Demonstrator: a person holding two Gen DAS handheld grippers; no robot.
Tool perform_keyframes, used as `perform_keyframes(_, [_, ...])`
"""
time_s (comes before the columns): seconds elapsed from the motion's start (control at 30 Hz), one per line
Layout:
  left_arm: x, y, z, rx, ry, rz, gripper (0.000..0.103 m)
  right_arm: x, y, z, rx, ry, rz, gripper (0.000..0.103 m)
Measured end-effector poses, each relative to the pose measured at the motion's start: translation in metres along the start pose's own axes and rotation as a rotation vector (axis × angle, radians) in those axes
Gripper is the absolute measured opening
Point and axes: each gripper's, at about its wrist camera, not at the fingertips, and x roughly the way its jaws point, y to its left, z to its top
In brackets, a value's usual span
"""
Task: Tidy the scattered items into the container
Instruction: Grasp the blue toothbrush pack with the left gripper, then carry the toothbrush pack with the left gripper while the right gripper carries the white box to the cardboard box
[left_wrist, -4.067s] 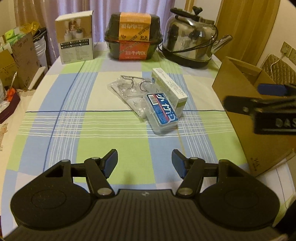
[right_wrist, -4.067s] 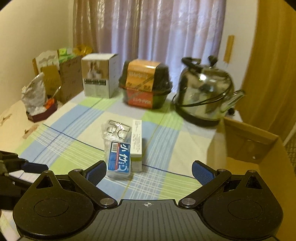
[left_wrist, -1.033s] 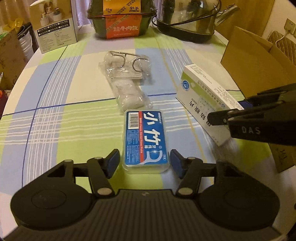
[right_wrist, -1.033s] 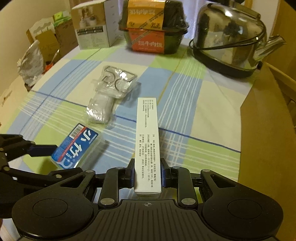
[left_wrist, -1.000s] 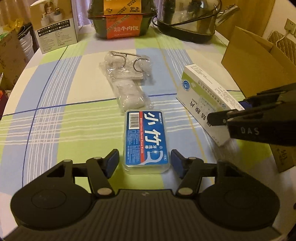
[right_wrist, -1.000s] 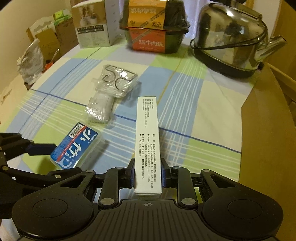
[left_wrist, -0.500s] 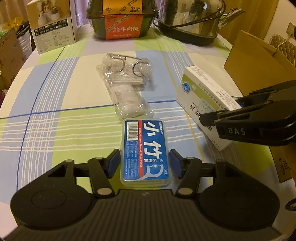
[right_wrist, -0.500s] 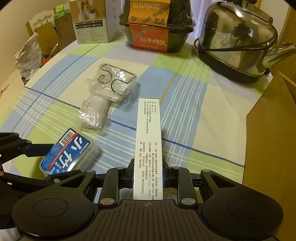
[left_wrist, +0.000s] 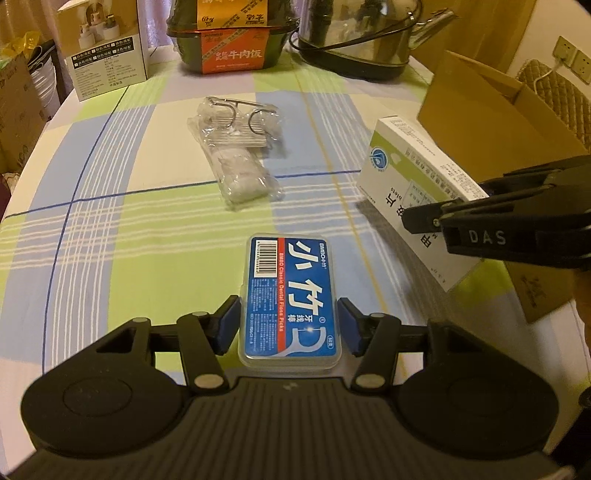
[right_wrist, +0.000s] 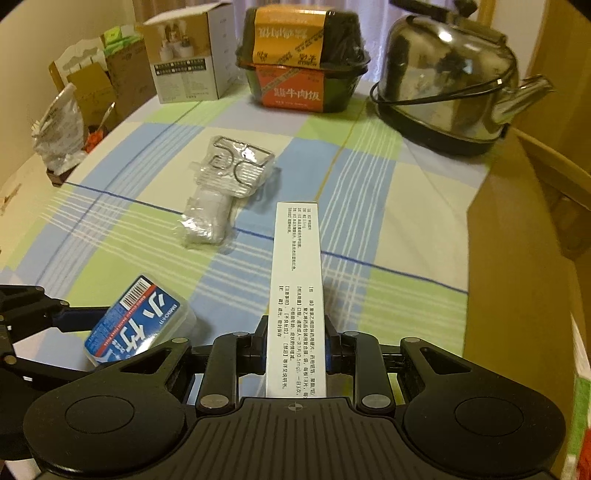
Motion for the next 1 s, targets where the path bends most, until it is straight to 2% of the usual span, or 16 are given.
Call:
perform_keyframes(0.43, [-0.077, -0.034, -0.013, 0.031, -0.060, -0.017, 0.051, -0.098, 0.008, -0.035, 0.055, -0.076, -0.035, 0.028])
perform_keyframes(0.77, [-0.124, -0.084, -0.009, 0.083, -0.134, -0.057, 0.051, -0.174, -0.014, -0.054, 0.105, -0.168, -0.100, 0.028])
perform_keyframes(1.0, [-0.139, -0.123, -0.004, 0.134, -0.178, -0.093, 0.051, -0.217, -0.040, -0.068, 0.154, -0.228, -0.144, 0.028])
